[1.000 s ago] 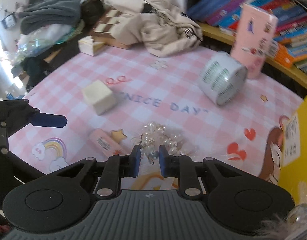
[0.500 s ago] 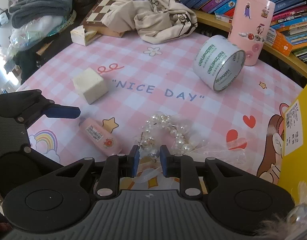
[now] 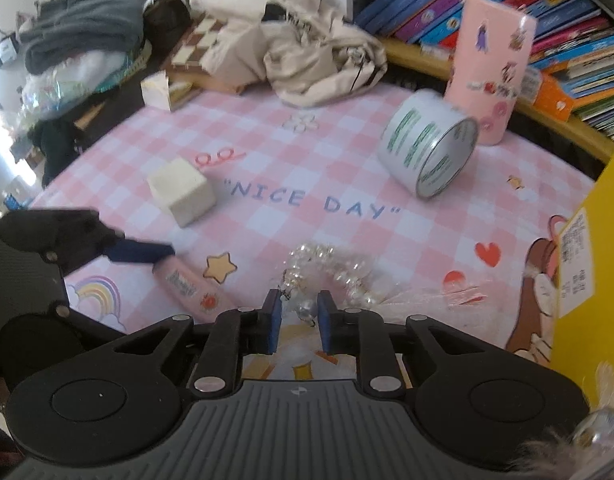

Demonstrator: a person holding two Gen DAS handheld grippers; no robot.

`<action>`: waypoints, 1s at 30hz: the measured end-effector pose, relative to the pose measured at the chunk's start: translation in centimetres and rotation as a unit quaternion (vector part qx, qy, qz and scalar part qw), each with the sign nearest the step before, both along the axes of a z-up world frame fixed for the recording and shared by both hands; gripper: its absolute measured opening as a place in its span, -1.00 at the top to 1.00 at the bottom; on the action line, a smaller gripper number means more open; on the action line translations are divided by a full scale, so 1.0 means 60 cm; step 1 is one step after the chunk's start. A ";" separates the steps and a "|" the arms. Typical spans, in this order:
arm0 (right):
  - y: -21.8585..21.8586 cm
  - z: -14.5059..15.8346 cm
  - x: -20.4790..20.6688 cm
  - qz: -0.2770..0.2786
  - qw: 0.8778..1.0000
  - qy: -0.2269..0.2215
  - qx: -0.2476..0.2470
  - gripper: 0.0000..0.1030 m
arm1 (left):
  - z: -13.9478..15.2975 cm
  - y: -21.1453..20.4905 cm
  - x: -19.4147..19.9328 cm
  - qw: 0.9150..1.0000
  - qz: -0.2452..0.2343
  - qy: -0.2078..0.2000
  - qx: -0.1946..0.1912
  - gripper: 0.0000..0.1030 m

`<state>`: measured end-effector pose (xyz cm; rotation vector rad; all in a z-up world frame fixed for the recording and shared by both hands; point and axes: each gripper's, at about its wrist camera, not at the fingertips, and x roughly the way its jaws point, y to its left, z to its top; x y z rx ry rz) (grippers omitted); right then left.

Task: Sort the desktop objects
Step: 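Close the right gripper on the pearl bracelet while the left grips the pink tube, then carry the pink tube with the left gripper while the right carries the pearls toward the box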

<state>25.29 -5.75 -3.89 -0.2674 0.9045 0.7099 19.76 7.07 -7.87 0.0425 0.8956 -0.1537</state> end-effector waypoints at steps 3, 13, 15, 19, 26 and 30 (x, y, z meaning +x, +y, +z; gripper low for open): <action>-0.010 0.016 -0.011 -0.007 1.000 -0.001 0.007 0.68 | 0.016 0.010 -0.014 1.000 0.010 -0.011 -0.013 -0.48; -0.031 0.060 -0.055 -0.021 0.999 -0.017 0.040 0.77 | 0.044 0.046 -0.056 0.997 0.050 -0.033 -0.050 -0.48; -0.036 0.069 -0.065 -0.021 0.999 -0.025 0.044 0.77 | 0.052 0.049 -0.065 0.996 0.055 -0.041 -0.051 -0.48; -0.046 0.066 -0.078 -0.031 0.999 -0.020 0.039 0.77 | 0.064 0.049 -0.075 0.995 0.062 -0.053 -0.049 -0.48; -0.055 0.075 -0.099 -0.039 0.998 -0.027 0.046 0.77 | 0.083 0.046 -0.098 0.994 0.064 -0.068 -0.050 -0.48; -0.058 0.076 -0.111 -0.034 0.998 -0.025 0.039 0.77 | 0.087 0.042 -0.106 0.994 0.063 -0.071 -0.051 -0.48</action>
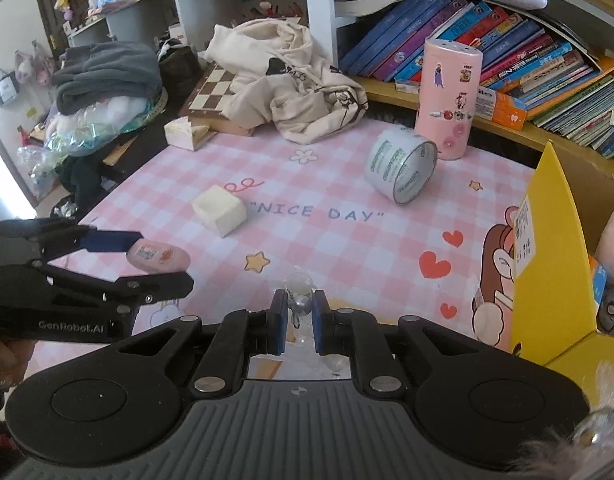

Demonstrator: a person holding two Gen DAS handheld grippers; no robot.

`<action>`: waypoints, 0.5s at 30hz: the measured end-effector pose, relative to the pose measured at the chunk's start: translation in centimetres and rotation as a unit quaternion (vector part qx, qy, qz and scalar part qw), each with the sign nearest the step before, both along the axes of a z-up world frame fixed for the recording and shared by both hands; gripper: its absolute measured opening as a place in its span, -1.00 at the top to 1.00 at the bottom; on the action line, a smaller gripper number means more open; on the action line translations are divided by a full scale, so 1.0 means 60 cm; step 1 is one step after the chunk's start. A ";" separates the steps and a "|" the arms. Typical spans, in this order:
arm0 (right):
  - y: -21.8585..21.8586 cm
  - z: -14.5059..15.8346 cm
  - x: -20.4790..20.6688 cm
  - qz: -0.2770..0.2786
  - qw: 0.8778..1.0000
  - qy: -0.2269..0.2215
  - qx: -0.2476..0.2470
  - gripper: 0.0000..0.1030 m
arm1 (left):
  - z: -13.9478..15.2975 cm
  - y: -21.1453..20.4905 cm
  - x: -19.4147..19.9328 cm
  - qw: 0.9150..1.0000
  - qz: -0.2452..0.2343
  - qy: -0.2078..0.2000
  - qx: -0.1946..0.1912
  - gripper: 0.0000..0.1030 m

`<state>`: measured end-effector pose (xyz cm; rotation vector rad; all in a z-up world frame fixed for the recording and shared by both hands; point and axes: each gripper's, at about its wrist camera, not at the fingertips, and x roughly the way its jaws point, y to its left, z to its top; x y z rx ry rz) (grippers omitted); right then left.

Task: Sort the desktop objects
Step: 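Carry the pink tube with the left gripper while the right carries the pearls toward the box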

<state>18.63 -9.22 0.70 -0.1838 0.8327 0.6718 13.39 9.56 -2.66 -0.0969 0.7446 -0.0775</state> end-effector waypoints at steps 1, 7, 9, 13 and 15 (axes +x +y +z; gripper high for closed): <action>-0.002 0.000 -0.002 -0.001 1.000 0.002 -0.002 0.77 | 0.001 -0.002 -0.002 1.000 -0.001 -0.001 0.000 -0.48; -0.024 0.004 -0.015 -0.020 1.000 0.013 0.000 0.77 | 0.013 -0.016 -0.018 1.000 -0.015 -0.009 -0.003 -0.48; -0.032 0.007 -0.022 -0.025 1.000 0.014 0.001 0.77 | 0.018 -0.022 -0.023 1.000 -0.022 -0.011 -0.004 -0.48; -0.054 0.014 -0.035 -0.044 0.999 0.016 0.006 0.77 | 0.030 -0.037 -0.032 0.999 -0.043 -0.017 -0.008 -0.48; -0.067 0.017 -0.043 -0.057 0.998 0.017 0.009 0.77 | 0.035 -0.045 -0.035 0.998 -0.054 -0.021 -0.009 -0.48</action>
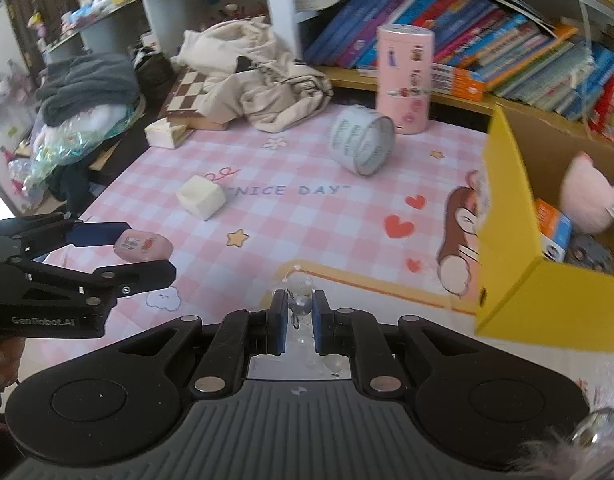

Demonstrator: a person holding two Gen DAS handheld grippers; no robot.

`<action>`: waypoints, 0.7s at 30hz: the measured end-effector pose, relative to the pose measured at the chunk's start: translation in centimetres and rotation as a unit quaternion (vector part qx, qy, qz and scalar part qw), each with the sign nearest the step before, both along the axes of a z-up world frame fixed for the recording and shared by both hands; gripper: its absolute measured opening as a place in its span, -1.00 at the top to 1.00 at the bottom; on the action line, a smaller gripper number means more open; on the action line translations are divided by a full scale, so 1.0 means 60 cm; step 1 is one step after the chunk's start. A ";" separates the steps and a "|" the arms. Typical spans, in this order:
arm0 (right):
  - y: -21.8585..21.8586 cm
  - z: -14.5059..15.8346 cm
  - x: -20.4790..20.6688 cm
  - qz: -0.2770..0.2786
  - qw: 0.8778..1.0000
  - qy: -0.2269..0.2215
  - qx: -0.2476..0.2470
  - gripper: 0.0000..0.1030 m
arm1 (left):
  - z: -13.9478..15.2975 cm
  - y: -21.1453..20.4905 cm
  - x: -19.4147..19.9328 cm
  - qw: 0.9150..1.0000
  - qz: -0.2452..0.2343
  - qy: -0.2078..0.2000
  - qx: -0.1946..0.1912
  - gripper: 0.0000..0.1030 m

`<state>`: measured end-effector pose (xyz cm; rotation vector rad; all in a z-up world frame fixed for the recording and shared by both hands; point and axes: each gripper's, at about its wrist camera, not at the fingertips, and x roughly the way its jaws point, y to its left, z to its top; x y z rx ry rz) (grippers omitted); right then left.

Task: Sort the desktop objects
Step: 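Carry the pink tube with the left gripper while the right carries the pearls toward the box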

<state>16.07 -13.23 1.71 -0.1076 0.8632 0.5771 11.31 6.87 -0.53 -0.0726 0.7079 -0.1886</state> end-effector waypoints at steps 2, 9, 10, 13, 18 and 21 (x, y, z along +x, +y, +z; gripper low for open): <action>-0.011 0.001 -0.007 -0.012 1.000 0.002 0.002 0.77 | 0.004 -0.009 -0.003 1.000 -0.012 -0.003 0.000 -0.48; -0.039 -0.001 -0.023 -0.052 0.999 0.008 0.007 0.77 | 0.001 -0.034 -0.004 0.999 -0.053 0.003 0.004 -0.48; -0.042 -0.002 -0.025 -0.056 0.998 0.009 0.008 0.77 | 0.001 -0.037 -0.003 0.998 -0.058 0.004 0.004 -0.48; -0.050 -0.004 -0.034 -0.066 0.998 0.012 0.009 0.77 | -0.002 -0.047 -0.001 0.997 -0.073 0.006 0.005 -0.48; -0.066 -0.001 -0.049 -0.090 0.996 0.009 0.007 0.77 | -0.001 -0.071 -0.002 0.994 -0.109 0.004 0.008 -0.48; -0.079 0.000 -0.057 -0.108 0.994 0.007 0.005 0.77 | 0.000 -0.083 -0.002 0.992 -0.123 0.002 0.006 -0.48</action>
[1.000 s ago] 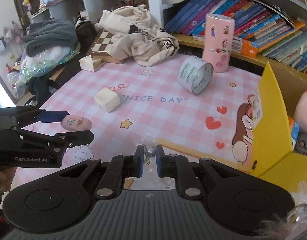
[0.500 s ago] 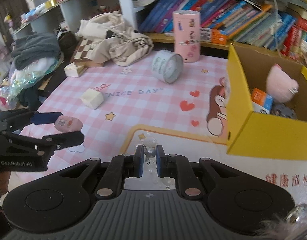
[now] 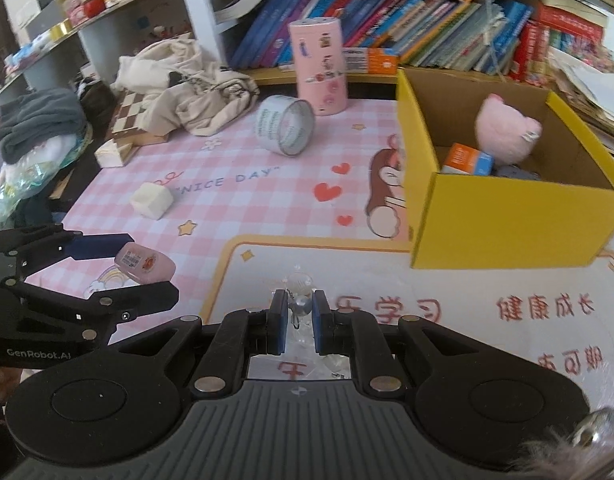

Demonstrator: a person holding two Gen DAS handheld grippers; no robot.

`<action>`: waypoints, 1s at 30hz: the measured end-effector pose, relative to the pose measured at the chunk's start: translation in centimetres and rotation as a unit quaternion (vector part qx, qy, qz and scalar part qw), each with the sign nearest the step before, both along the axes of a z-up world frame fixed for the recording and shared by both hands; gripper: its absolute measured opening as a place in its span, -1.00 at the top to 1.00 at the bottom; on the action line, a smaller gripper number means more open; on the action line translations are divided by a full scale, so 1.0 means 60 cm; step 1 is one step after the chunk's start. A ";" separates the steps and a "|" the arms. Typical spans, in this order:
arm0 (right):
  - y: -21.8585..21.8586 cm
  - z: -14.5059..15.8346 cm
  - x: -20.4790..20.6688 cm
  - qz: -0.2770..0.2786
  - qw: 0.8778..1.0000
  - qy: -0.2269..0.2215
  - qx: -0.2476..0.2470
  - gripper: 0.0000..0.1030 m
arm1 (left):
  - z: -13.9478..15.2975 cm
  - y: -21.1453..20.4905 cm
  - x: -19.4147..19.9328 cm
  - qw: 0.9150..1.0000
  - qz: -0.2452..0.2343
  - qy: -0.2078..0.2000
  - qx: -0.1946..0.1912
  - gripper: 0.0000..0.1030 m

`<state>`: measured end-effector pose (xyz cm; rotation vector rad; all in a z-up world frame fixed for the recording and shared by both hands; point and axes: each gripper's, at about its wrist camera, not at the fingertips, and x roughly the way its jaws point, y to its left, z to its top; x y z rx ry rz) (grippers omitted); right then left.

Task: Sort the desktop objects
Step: 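Carry the pink tube with the left gripper while the right carries the pearls toward the box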

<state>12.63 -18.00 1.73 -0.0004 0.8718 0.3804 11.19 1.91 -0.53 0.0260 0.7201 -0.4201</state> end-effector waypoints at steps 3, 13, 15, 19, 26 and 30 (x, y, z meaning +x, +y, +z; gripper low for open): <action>-0.015 0.000 -0.009 -0.015 1.000 -0.001 -0.004 0.77 | 0.000 -0.012 0.004 1.000 -0.011 0.000 -0.006 -0.48; -0.075 0.001 -0.031 -0.059 0.998 0.002 -0.009 0.77 | 0.003 -0.073 0.020 0.999 -0.051 -0.005 -0.011 -0.48; -0.090 0.001 -0.034 -0.067 0.998 0.002 -0.010 0.77 | 0.005 -0.086 0.023 0.998 -0.056 -0.007 -0.013 -0.48; -0.120 0.004 -0.037 -0.085 0.996 0.000 -0.010 0.77 | 0.007 -0.115 0.027 0.997 -0.074 -0.008 -0.013 -0.48; -0.164 0.005 -0.036 -0.101 0.995 0.002 -0.009 0.77 | 0.012 -0.161 0.035 0.996 -0.093 -0.012 -0.010 -0.48; -0.184 0.006 -0.032 -0.105 0.994 0.003 -0.007 0.77 | 0.013 -0.180 0.040 0.995 -0.097 -0.011 -0.009 -0.48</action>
